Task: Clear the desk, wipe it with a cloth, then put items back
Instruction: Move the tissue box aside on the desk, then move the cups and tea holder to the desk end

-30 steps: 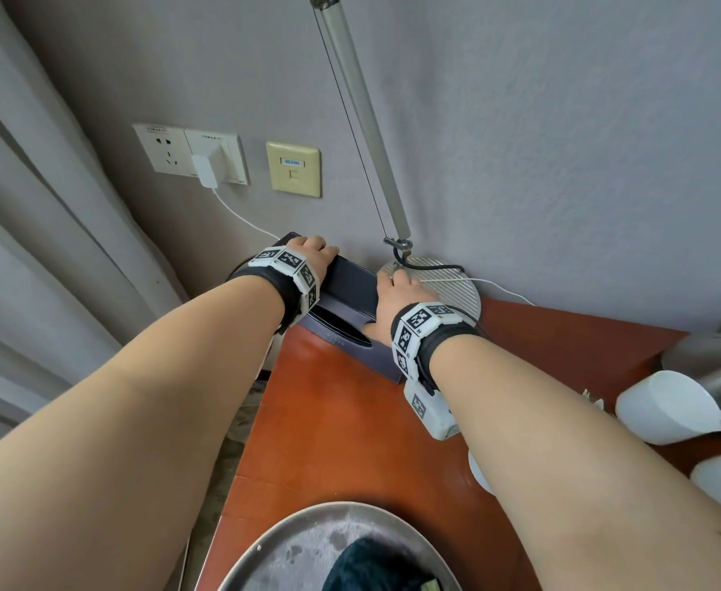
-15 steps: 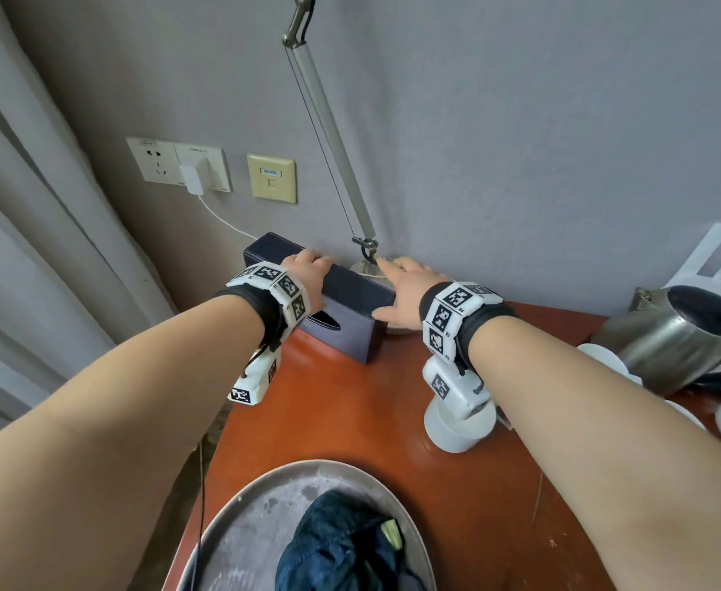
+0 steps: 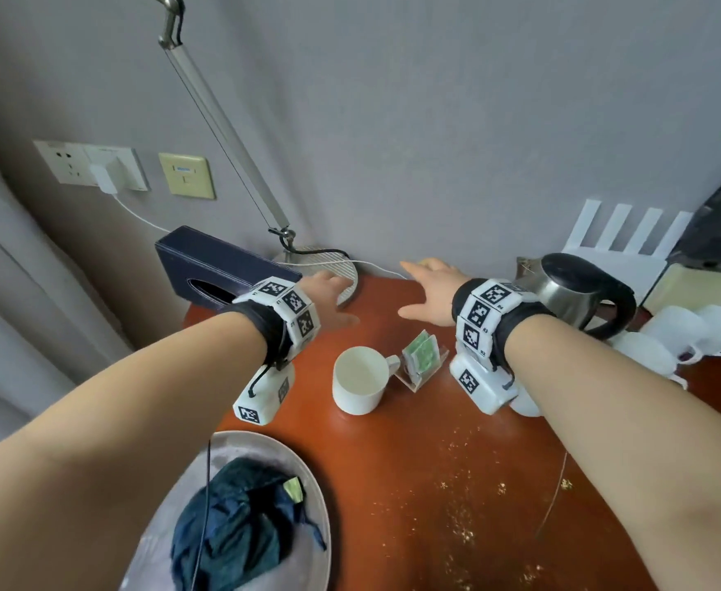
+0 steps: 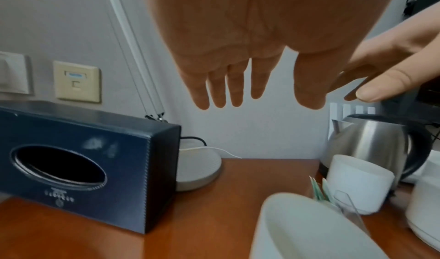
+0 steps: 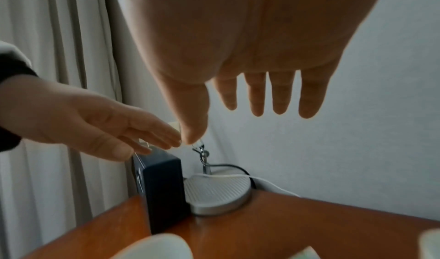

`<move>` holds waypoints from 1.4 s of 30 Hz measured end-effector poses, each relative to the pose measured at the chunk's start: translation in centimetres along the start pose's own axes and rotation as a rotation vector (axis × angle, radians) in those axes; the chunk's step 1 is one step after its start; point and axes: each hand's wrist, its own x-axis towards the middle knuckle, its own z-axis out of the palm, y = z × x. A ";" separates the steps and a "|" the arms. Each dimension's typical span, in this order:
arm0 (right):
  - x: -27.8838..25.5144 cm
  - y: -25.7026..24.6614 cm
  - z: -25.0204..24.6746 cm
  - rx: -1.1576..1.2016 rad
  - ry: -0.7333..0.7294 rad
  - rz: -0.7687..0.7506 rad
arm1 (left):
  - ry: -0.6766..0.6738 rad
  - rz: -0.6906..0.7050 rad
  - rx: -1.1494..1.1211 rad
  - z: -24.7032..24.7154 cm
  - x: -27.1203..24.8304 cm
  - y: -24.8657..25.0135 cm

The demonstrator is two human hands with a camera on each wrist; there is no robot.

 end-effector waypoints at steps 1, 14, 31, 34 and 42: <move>0.0 1.1 0.7 -0.007 -0.027 -0.009 | -0.025 -0.012 0.007 0.8 0.0 0.9; 1.8 12.5 8.4 -0.151 -0.121 0.044 | -0.217 -0.286 0.131 9.3 0.9 7.9; 4.6 15.6 9.2 0.100 -0.095 0.191 | -0.238 -0.426 0.121 9.9 1.4 8.2; 4.2 15.3 9.0 0.125 -0.059 0.166 | -0.213 -0.423 0.099 9.7 1.3 8.2; 1.7 11.6 4.1 0.079 0.084 -0.042 | -0.042 -0.417 0.062 6.7 -0.7 6.7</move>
